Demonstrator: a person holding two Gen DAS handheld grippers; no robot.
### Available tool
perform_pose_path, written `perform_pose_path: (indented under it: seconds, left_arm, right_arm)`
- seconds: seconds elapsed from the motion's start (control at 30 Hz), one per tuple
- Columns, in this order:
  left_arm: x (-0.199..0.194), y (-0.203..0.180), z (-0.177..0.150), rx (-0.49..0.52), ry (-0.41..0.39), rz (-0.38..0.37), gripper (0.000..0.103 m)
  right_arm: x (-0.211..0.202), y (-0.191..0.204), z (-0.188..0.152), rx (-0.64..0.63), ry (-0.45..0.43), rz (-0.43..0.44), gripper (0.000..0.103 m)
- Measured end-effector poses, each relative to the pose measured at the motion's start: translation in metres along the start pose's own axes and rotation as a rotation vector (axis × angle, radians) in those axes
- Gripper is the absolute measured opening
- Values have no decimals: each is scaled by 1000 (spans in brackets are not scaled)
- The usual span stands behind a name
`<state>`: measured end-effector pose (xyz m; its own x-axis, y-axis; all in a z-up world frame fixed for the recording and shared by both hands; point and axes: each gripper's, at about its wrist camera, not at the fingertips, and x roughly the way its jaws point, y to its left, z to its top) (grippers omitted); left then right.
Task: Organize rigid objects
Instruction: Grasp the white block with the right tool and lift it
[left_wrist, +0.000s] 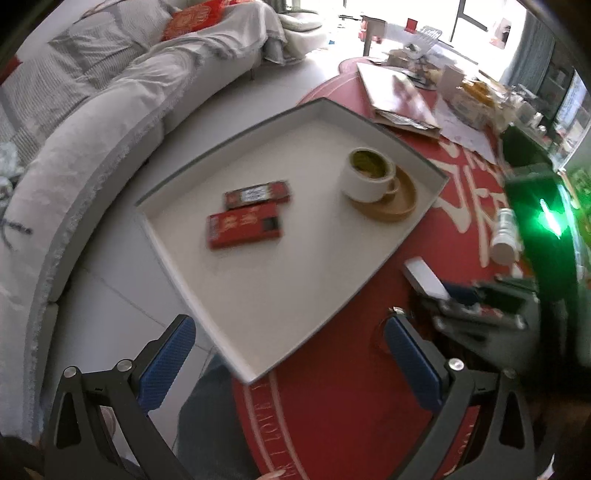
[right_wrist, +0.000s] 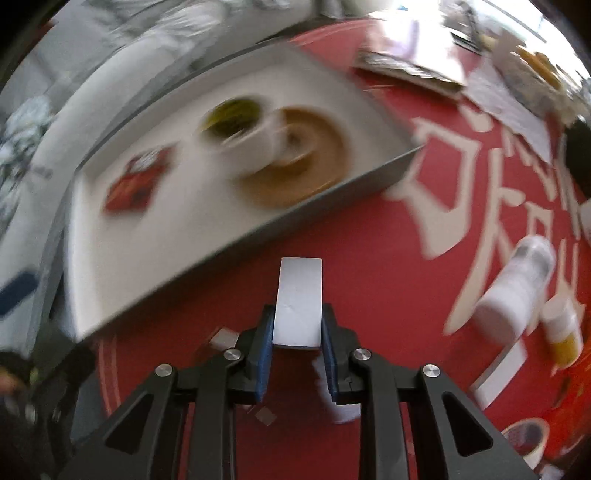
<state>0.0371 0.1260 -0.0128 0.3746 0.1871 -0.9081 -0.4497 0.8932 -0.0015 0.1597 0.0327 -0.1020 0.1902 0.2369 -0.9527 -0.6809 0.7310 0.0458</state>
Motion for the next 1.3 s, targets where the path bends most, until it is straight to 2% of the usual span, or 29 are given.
perform_pose_path:
  seconds: [0.17,0.27,0.33,0.4,0.5,0.57,0.7,0.83,0.93,1.0,1.13,1.17,1.2,1.23,1.27,1.3]
  left_arm:
    - [-1,4,-21,52,8,1,102]
    - [-1,-8,-32,123,24,-26,103]
    - [0,-20,-35,158,33,-34,102]
    - [3,-35,-38,175,48,-49,102]
    - [6,-57,-44,175,74,-83,102]
    - [6,-71,-51,210,80,-73,102]
    - [4,-92,-68,276,98,-80,103]
    - [2,-123,-87,390,111,-93,103]
    - [5,-149,-105,486,127,-101,102]
    - [4,-161,-111,515,105,-100,103]
    - [10,-173,-120,548,110,-90,103]
    - [11,-174,-121,540,108,-95,103]
    - [10,-173,-123,539,95,-94,103]
    - [9,-173,-123,535,86,-95,103]
    - [9,-171,-124,523,84,-102,103]
    - [10,-169,-124,502,90,-113,103]
  right_arm:
    - [-8,29,-47,-110,31,47,25]
    - [-16,40,-87,-172,68,76,24]
    - [-21,40,-109,-170,84,87,24]
    - [-26,32,-128,-122,87,79,24]
    - [-39,5,-146,23,42,42,24]
    - [-48,-17,-156,139,5,24,24]
    - [-60,-45,-181,269,-22,-15,24]
    - [-63,-70,-200,372,3,-70,24]
    - [-64,-86,-210,427,7,-73,25]
    - [-64,-88,-213,433,14,-106,25]
    - [-68,-93,-222,450,0,-104,26]
    - [-69,-92,-225,452,-5,-100,28]
    - [-68,-91,-223,449,-10,-89,40]
    - [-66,-91,-222,447,-7,-97,66]
    - [-68,-94,-224,457,-12,-118,74]
    - [-65,-97,-217,466,-19,-134,75]
